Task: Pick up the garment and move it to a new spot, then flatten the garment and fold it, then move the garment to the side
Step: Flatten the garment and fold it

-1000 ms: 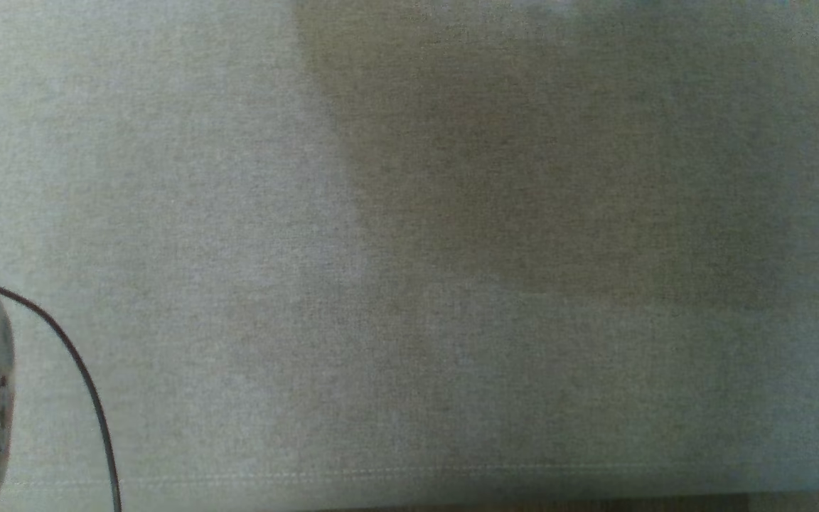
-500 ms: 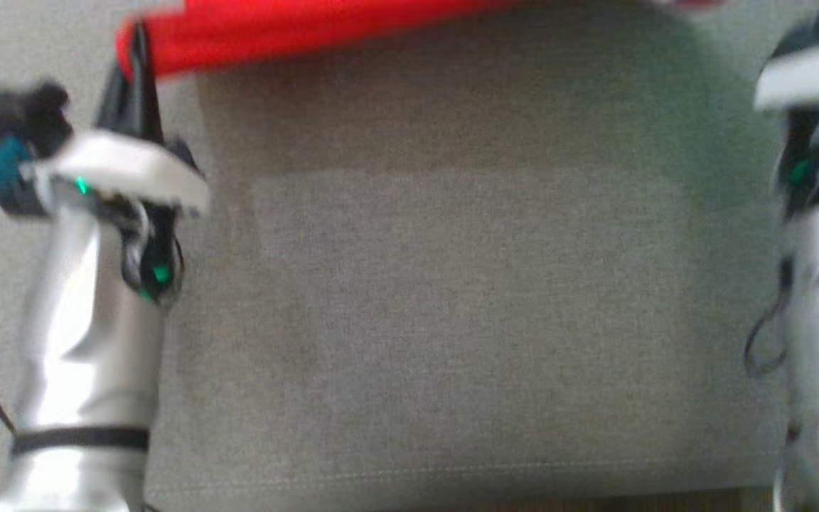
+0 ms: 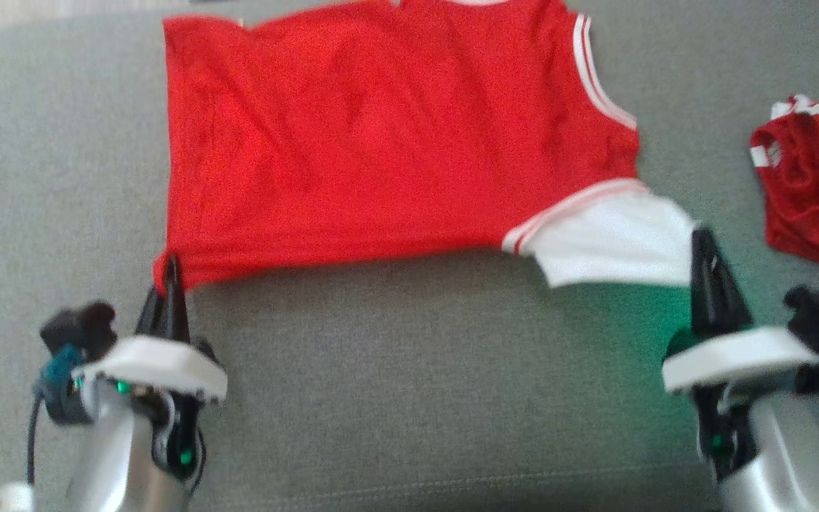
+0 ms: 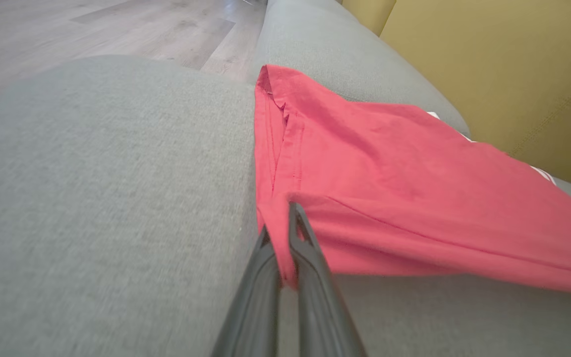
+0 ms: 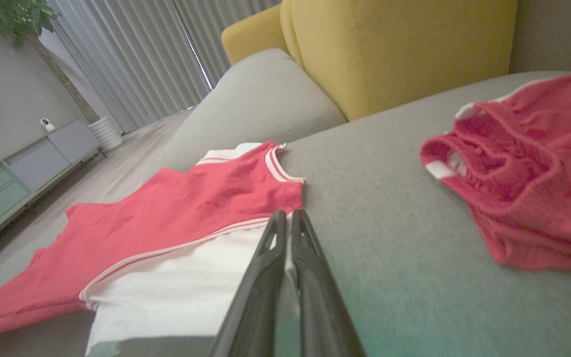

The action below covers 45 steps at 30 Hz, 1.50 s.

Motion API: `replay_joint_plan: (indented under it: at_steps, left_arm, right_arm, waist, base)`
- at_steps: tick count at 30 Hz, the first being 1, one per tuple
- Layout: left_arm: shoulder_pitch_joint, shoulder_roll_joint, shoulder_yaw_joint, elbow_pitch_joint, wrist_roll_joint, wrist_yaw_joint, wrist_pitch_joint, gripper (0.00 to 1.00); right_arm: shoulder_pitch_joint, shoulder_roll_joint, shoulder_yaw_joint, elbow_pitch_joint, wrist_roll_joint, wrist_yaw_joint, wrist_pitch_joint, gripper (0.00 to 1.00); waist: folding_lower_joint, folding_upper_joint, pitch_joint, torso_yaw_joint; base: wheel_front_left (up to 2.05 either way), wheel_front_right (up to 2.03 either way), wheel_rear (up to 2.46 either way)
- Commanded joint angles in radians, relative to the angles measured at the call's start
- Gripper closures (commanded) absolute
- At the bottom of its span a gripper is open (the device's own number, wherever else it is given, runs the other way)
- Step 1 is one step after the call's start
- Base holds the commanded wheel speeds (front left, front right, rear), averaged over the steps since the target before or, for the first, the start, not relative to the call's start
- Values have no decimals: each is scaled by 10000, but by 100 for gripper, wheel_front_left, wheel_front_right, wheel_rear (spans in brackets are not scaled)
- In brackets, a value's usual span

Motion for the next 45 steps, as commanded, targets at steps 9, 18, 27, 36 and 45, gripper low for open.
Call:
replay_joint_plan:
  at_steps: [9, 18, 27, 36, 45]
  left_arm:
    - [1994, 131, 351, -668, -255, -18, -51, 100]
    - [3372, 129, 18, -1314, -610, 102, -51, 100]
    - [1936, 128, -260, -1628, -539, 107, -51, 100]
    - [213, 128, -395, -909, -527, 255, -51, 100]
    - [-817, 128, -380, -447, -222, 220, -51, 100]
  right_arm:
    - [2408, 129, 569, -959, 90, 65, 696, 100]
    - [3972, 70, 201, -2152, 46, 65, 1332, 100]
    - [1727, 256, -238, -2700, -208, 65, 1587, 100]
    - [-1108, 240, -361, -1099, -809, 65, 1418, 100]
    - [-2751, 234, -470, 826, -1401, 65, 903, 100]
  waist:
    - [0, 0, -1417, -150]
    - [0, 0, -1836, -50]
    - [0, 0, -970, 346]
    - [0, 0, -61, 592]
    - [0, 0, 547, 686]
  base:
    - [0, 0, 0]
    - [0, 0, 0]
    - [0, 0, 0]
    - [0, 0, 0]
    - [0, 0, 0]
